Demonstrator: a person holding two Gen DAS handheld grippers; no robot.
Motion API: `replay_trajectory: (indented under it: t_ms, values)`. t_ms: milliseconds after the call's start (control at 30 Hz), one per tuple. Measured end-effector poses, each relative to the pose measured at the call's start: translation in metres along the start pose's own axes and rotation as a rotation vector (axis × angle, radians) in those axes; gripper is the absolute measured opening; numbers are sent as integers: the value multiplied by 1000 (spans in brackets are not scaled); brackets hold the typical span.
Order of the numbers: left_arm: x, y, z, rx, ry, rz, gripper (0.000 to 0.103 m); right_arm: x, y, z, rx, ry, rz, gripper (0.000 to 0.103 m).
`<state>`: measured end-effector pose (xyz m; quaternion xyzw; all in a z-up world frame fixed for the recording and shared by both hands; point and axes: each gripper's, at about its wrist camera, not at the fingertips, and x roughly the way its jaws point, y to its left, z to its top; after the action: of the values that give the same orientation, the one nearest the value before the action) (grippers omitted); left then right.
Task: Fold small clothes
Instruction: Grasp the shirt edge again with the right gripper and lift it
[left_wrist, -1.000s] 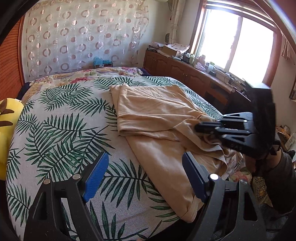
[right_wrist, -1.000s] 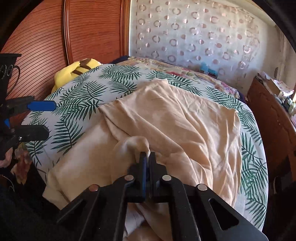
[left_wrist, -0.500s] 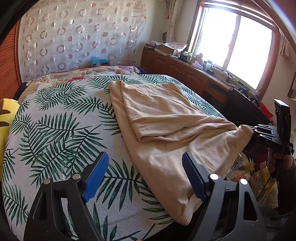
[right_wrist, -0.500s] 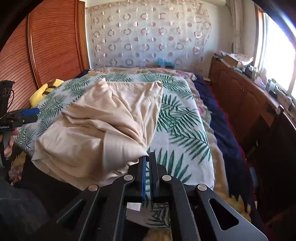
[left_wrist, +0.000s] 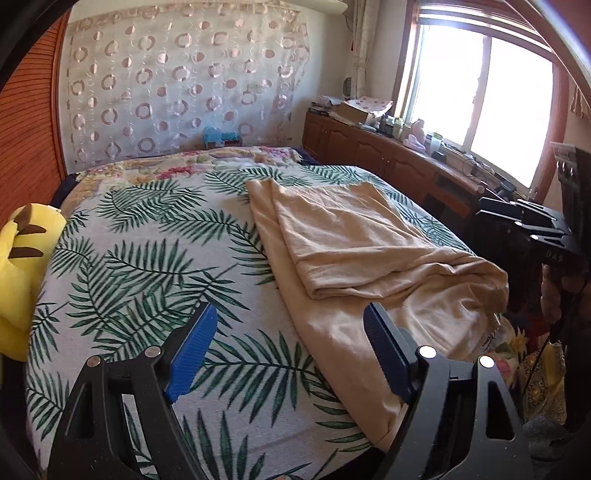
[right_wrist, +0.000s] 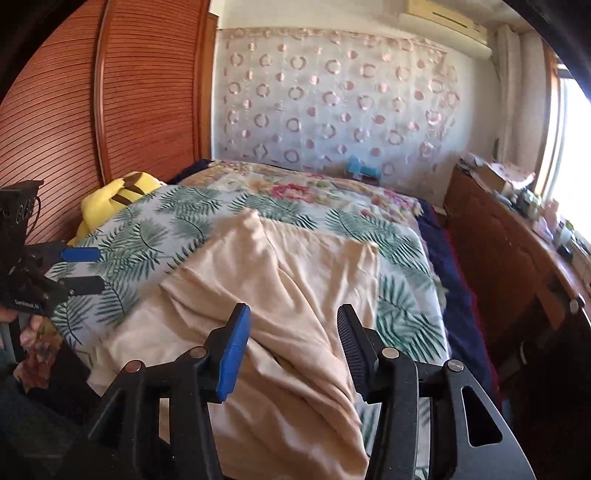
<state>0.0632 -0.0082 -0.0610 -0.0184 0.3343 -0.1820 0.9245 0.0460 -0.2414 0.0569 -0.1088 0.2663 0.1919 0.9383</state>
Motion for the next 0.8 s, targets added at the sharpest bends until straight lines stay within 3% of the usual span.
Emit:
replay_trajectory:
  t_ms: [100, 500, 800]
  values:
    - [-2, 6, 1, -19, -13, 3, 82, 14, 12, 10, -31, 0, 54, 52]
    - [-8, 26, -5, -53, -33, 26, 82, 133, 59, 28, -93, 181, 270, 52]
    - [-6, 35, -12, -73, -31, 23, 82, 191, 90, 35, -197, 296, 284, 52]
